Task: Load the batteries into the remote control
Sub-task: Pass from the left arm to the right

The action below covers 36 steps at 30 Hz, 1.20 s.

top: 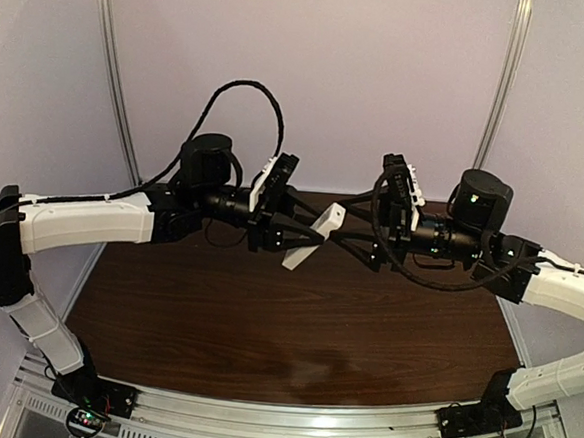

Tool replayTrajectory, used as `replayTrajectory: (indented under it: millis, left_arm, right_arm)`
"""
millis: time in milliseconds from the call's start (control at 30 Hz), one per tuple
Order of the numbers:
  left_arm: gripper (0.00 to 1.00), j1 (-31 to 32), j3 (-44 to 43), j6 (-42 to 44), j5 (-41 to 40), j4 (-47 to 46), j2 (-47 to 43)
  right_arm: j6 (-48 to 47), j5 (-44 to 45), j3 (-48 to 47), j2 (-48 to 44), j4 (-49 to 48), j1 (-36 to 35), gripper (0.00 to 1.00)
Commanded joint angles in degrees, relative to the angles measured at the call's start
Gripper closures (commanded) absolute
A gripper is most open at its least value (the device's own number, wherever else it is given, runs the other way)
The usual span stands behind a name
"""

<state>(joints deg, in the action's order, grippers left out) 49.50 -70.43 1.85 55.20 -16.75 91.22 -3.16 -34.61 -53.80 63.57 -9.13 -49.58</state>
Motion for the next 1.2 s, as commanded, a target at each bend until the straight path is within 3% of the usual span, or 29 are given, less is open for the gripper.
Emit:
replayTrajectory:
  millis: [0, 233, 400, 500, 633, 667, 967, 1167]
  left_arm:
    - [0.77, -0.19, 0.86, -1.64, 1.47, -5.73, -1.48]
    - [0.77, -0.19, 1.44, -4.03, 1.66, -7.35, -1.53]
    - [0.73, -0.19, 1.83, -4.20, 1.36, -7.61, -1.65]
    - [0.53, -0.22, 2.41, -4.56, -0.33, -7.16, -1.87]
    - [0.07, -1.08, 3.83, -4.32, -4.87, -3.29, -3.76]
    - [0.03, -1.78, 4.42, -4.76, -5.95, -2.44, -4.60]
    - [0.03, -10.52, 11.42, -11.71, -18.57, 1.75, -13.11]
    - [0.03, -14.78, 13.56, -17.61, -33.34, 6.13, -15.32]
  right_arm:
    - [-2.00, 2.52, -2.88, 1.37, 0.86, -1.77, 0.36]
    - [-2.81, 3.06, -4.35, 3.03, 1.49, -2.82, 0.62]
    - [-2.76, 3.71, -4.62, 3.10, 2.30, -2.89, 0.75]
    - [-2.18, 4.67, -5.35, 2.72, 3.32, -2.89, 0.84]
    - [-2.13, 7.29, -6.73, 2.59, 7.03, -2.89, 0.91]
    - [-2.24, 7.95, -7.21, 2.67, 8.31, -2.89, 0.92]
    - [-0.79, 17.60, -15.26, 9.14, 26.57, -2.27, 0.95]
    - [1.75, 20.76, -21.06, 16.40, 38.70, -1.84, 0.97]
